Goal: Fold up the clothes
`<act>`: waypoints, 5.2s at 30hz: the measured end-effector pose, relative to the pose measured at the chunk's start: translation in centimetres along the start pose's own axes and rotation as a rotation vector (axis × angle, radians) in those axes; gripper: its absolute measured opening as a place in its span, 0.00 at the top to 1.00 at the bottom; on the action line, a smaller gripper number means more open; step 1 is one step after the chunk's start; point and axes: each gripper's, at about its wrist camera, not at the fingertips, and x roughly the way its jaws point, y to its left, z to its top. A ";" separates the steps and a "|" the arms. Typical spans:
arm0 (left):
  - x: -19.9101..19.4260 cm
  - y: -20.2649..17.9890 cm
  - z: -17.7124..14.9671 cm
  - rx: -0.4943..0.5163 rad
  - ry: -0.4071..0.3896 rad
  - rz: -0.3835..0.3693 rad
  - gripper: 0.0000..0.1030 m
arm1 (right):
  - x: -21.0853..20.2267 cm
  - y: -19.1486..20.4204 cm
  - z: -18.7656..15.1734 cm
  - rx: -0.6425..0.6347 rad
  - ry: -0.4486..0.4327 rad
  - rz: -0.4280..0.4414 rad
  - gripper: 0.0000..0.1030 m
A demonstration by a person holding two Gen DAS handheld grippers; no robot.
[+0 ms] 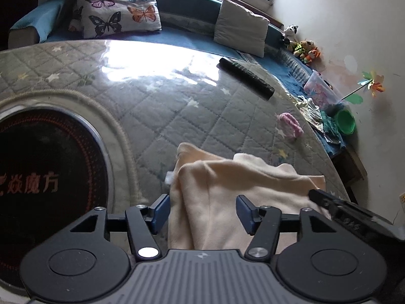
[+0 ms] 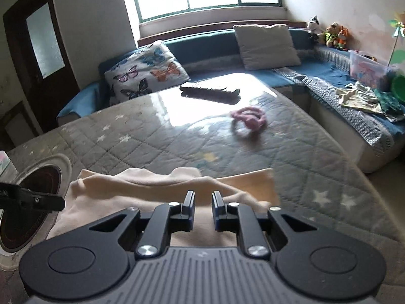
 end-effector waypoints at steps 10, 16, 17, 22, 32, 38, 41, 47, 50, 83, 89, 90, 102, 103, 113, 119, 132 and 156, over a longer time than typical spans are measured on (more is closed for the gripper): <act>2.4 -0.9 1.2 0.022 0.013 0.032 0.35 | 2.3 0.8 -0.2 -0.008 0.020 -0.028 0.78; 3.6 -1.4 1.7 0.045 0.012 0.073 0.34 | 2.5 1.2 0.2 -0.007 0.010 -0.021 0.68; 3.9 -1.5 1.8 0.046 0.013 0.080 0.34 | 2.8 1.3 0.1 -0.007 0.015 -0.025 0.67; 4.3 -1.3 1.7 0.052 0.017 0.100 0.33 | 2.6 2.0 0.0 -0.034 0.011 -0.042 0.58; 2.2 -1.7 0.2 0.110 -0.012 0.104 0.25 | 0.3 4.2 -1.7 -0.123 0.006 -0.044 0.35; 0.2 -1.7 -0.8 0.132 -0.042 0.102 0.18 | -1.2 5.5 -2.7 -0.177 0.003 -0.045 0.26; -1.0 -1.5 -1.5 0.140 -0.064 0.105 0.15 | -1.9 6.0 -3.5 -0.190 0.003 -0.045 0.22; -3.5 -0.6 -2.7 0.154 -0.130 0.117 0.05 | -3.5 6.0 -5.5 -0.150 -0.017 -0.062 0.22; -4.6 -0.2 -3.3 0.162 -0.171 0.115 0.00 | -4.3 5.8 -6.3 -0.142 -0.031 -0.061 0.20; -7.6 3.7 -6.4 0.117 -0.188 0.199 0.00 | -1.9 13.8 -7.2 -0.300 -0.047 -0.023 0.11; -7.5 2.6 -7.6 0.191 -0.187 0.197 0.00 | -3.5 12.8 -7.4 -0.295 -0.059 -0.034 0.00; -7.5 2.4 -7.8 0.202 -0.187 0.198 0.00 | -3.8 12.7 -7.5 -0.294 -0.061 -0.041 0.00; -7.8 1.5 -10.1 0.257 -0.180 0.205 0.00 | -5.8 11.2 -8.6 -0.240 -0.043 -0.092 0.00; -7.9 1.6 -10.3 0.257 -0.177 0.205 0.00 | -5.9 11.1 -8.7 -0.236 -0.042 -0.094 0.00; -7.9 1.1 -12.2 0.284 -0.162 0.204 0.00 | -6.8 10.4 -9.9 -0.200 -0.023 -0.114 0.00; -8.0 0.6 -13.2 0.308 -0.163 0.202 0.00 | -7.3 10.2 -10.5 -0.184 -0.019 -0.121 0.00; -8.2 -0.8 -14.6 0.376 -0.177 0.212 0.00 | -8.1 9.5 -11.8 -0.141 -0.009 -0.135 0.00; -6.9 -3.0 -15.0 0.446 -0.172 0.204 0.00 | -8.1 8.4 -12.1 -0.102 0.006 -0.151 0.00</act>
